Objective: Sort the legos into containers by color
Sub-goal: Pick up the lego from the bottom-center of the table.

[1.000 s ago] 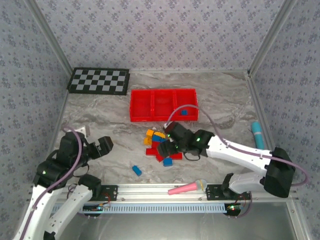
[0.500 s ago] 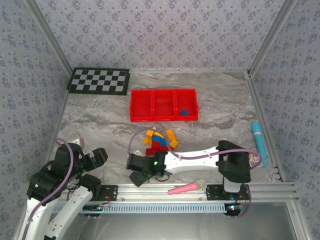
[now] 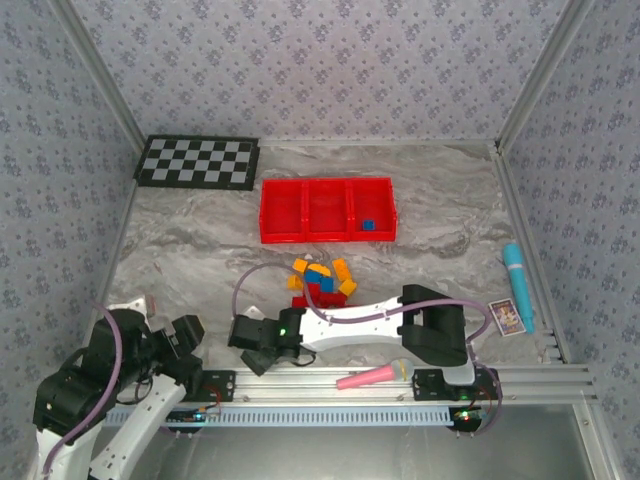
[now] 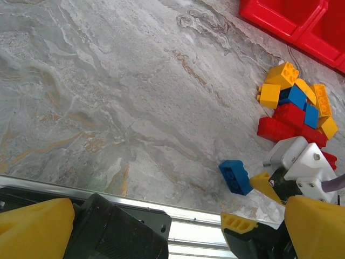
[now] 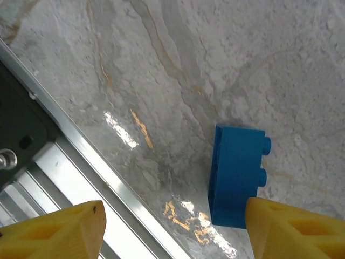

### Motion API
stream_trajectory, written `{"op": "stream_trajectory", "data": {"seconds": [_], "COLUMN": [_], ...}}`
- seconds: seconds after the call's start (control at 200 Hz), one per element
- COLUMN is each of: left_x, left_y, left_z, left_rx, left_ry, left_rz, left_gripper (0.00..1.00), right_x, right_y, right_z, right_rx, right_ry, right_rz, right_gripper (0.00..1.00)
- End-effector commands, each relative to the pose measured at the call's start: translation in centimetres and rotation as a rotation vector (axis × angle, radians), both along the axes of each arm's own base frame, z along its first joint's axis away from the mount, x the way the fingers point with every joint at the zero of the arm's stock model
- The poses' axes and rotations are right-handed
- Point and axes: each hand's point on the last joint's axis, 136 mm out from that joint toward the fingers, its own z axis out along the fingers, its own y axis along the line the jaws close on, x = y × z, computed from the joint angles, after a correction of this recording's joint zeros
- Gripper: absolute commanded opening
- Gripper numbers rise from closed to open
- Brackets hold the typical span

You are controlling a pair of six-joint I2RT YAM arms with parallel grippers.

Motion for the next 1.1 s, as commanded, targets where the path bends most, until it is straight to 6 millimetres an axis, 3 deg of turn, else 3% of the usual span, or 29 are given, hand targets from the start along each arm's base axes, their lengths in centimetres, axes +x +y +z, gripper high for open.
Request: {"op": "stream_trajectory", "data": {"seconds": [0.0,0.365,0.49,0.8,1.094], "left_x": [-0.5,-0.1,-0.3,-0.8,-0.9], "left_y": [0.1,0.0,-0.4,-0.4,-1.5], "left_z": [-0.3,-0.5,-1.3,-1.9,-3.3], "left_rx": [0.014,0.005,-0.017,-0.039,-0.143], "left_ry": [0.012,0.011,0.048,0.052,0.075], "left_rz": [-0.018,-0.010,-0.010,0.005,0.033], "left_gripper": [1.00,1.00,1.00,1.00,1.00], "right_x": [1.1,3.7,3.8,4.2,4.3], "right_y": [-1.3,-1.7,-1.2,-1.8,-1.9], "right_z": [-0.1,-1.0,-1.2,-3.3,-4.2], "right_rx": [-0.079,-0.115,-0.135,-0.150,-0.150], "right_ry": [-0.046,-0.057,-0.060,-0.026,-0.035], "right_rz": [0.000,-0.035,-0.012,-0.033,-0.034], "right_gripper": [0.70,0.66,0.64,0.56,0.47]}}
